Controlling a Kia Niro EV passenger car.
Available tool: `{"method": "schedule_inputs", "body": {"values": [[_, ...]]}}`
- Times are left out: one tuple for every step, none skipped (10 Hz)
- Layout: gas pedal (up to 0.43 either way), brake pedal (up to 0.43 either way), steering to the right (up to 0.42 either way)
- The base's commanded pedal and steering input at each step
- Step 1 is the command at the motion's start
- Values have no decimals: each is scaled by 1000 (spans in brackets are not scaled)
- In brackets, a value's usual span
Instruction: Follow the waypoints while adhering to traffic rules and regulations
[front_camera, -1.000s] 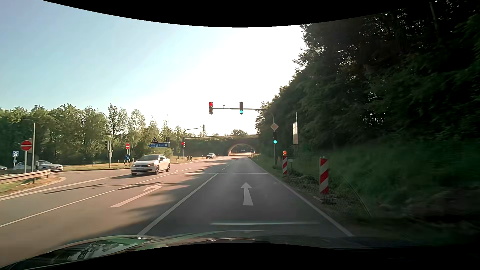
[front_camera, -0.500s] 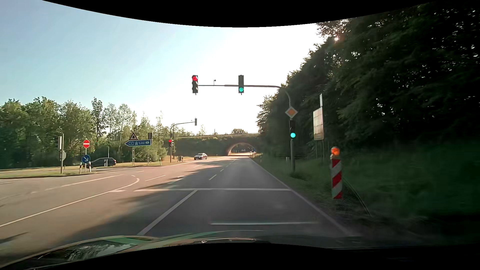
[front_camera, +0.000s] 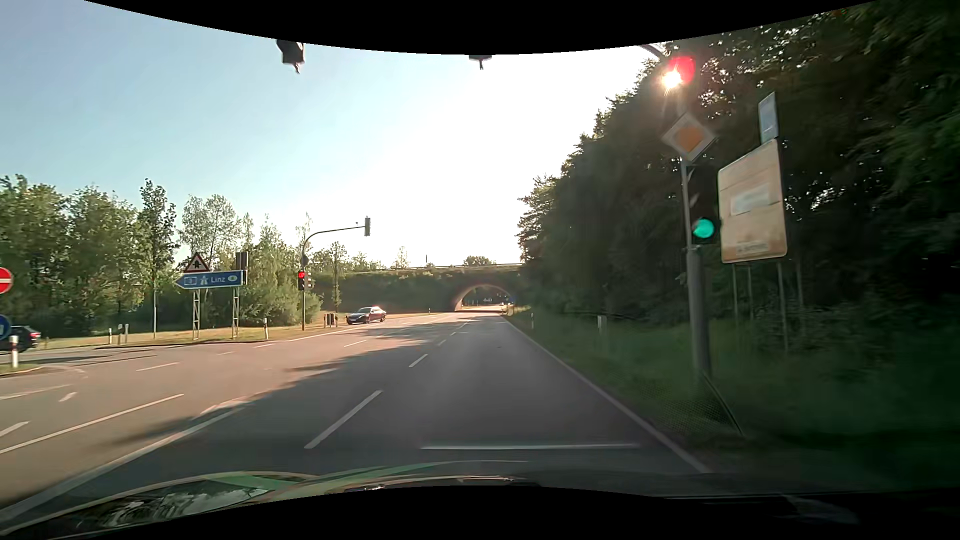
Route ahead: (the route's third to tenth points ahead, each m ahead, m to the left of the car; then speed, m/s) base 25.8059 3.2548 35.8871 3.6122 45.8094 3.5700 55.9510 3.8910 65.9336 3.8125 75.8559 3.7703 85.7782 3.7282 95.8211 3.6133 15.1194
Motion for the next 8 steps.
{"method": "schedule_inputs", "body": {"values": [[59, 0, -2], [59, 0, -2], [59, 0, -1], [59, 0, -2], [59, 0, -2], [59, 0, -1], [59, 0, -1], [59, 0, -1]]}}
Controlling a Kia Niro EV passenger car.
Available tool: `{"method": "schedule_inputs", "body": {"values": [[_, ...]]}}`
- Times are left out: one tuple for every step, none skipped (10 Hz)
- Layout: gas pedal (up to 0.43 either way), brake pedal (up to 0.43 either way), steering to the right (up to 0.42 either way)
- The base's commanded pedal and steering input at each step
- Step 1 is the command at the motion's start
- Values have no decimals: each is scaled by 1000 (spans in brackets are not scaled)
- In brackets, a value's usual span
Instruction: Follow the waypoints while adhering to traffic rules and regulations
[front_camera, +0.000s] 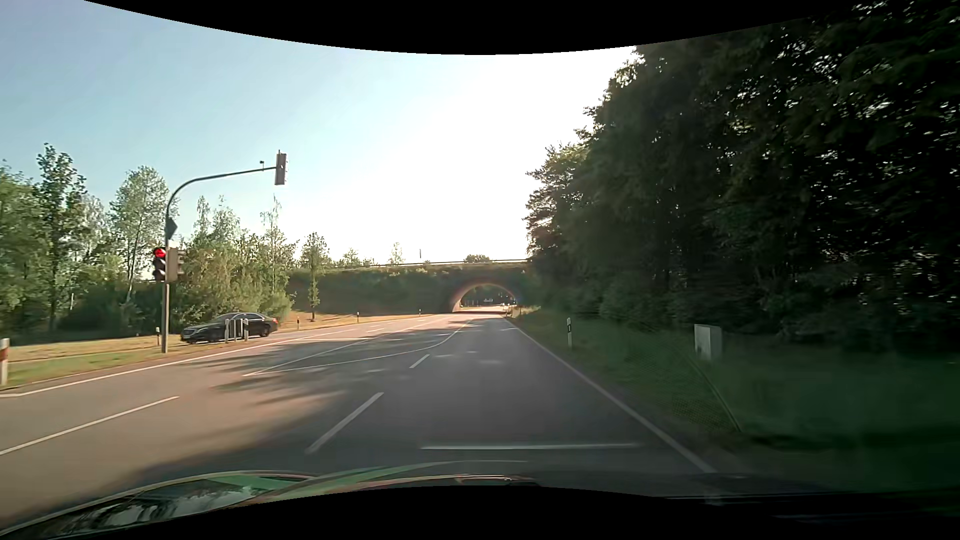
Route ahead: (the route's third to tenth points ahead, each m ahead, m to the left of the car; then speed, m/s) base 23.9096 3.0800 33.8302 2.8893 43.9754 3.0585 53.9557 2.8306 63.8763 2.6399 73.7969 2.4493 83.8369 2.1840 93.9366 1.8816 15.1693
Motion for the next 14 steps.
{"method": "schedule_inputs", "body": {"values": [[59, 0, -1], [59, 0, 0], [59, 0, 0], [59, 0, 0], [59, 0, 0], [59, 0, 0], [59, 0, 0], [59, 0, 0], [59, 0, 0], [59, 0, 0], [59, 0, 0], [59, 0, 0], [59, 0, 0], [59, 0, 0]]}}
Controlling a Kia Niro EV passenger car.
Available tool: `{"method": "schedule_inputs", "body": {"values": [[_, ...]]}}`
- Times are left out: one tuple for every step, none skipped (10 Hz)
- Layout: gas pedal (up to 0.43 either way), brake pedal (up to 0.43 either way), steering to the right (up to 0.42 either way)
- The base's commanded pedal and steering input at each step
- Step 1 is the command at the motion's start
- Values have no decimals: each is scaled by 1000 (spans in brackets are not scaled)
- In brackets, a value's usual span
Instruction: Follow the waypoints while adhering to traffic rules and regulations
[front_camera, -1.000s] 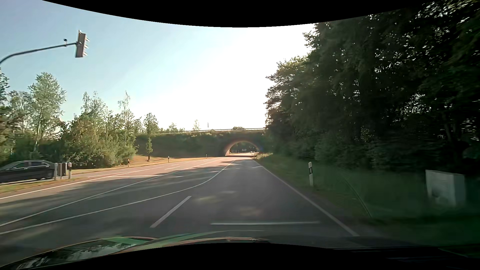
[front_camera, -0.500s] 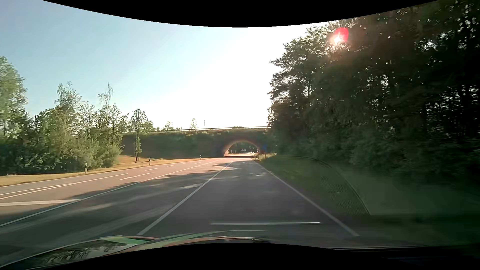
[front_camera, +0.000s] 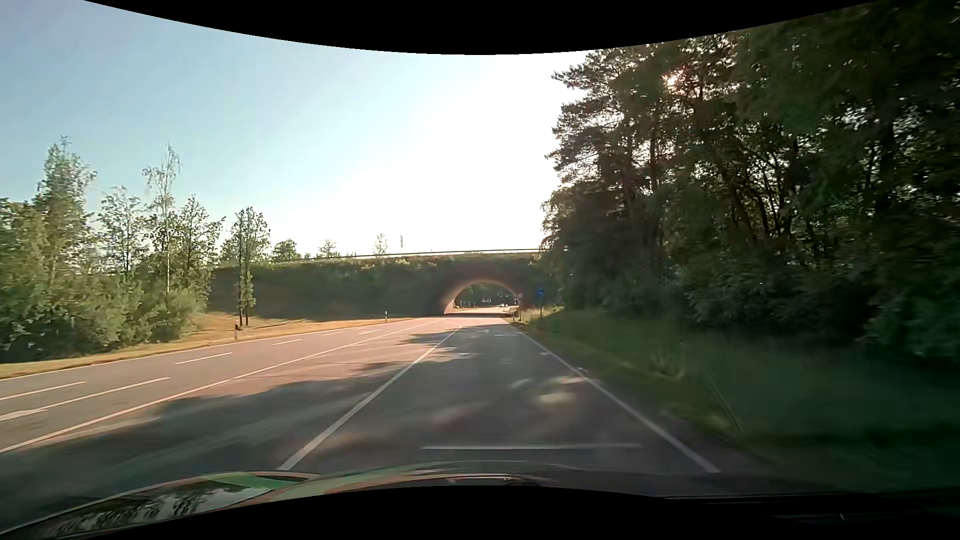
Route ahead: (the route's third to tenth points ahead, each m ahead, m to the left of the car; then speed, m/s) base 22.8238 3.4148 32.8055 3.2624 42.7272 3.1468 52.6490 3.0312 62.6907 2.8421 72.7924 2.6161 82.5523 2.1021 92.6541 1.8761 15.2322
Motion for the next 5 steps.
{"method": "schedule_inputs", "body": {"values": [[59, 0, 0], [59, 0, 0], [67, 0, 0], [67, 0, 0], [67, 0, 0]]}}
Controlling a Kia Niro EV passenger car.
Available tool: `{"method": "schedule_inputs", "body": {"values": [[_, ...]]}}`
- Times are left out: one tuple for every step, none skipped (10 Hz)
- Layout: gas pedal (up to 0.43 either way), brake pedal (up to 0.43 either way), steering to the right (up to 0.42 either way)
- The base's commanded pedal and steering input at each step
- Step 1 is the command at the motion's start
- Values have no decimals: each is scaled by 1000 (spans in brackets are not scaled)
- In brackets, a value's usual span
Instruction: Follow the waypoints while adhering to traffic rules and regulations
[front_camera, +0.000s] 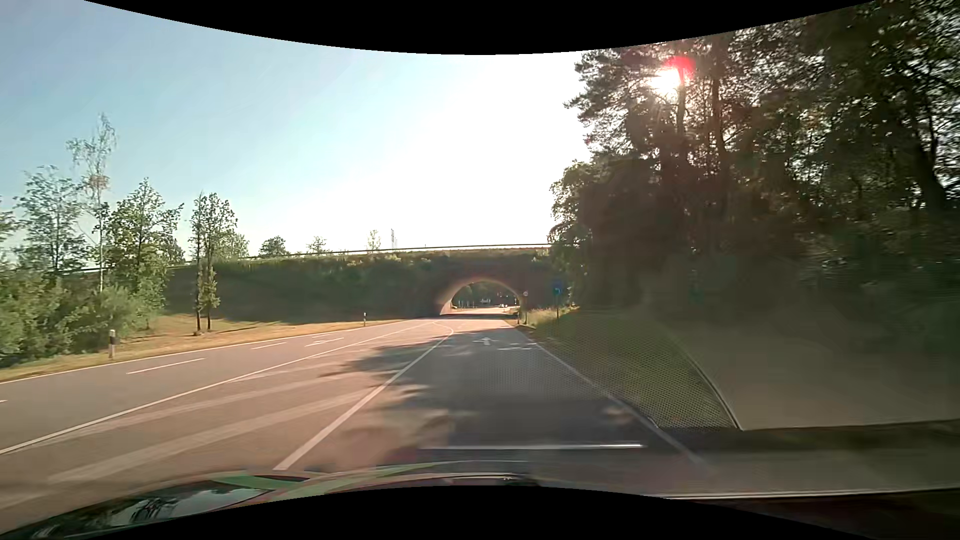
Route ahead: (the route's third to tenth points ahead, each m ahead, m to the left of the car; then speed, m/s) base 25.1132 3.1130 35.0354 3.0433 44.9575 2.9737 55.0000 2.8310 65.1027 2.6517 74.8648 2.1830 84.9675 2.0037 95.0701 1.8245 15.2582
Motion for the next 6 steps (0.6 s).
{"method": "schedule_inputs", "body": {"values": [[67, 0, 0], [67, 0, 0], [67, 0, 0], [67, 0, 0], [67, 0, 0], [67, 0, 0]]}}
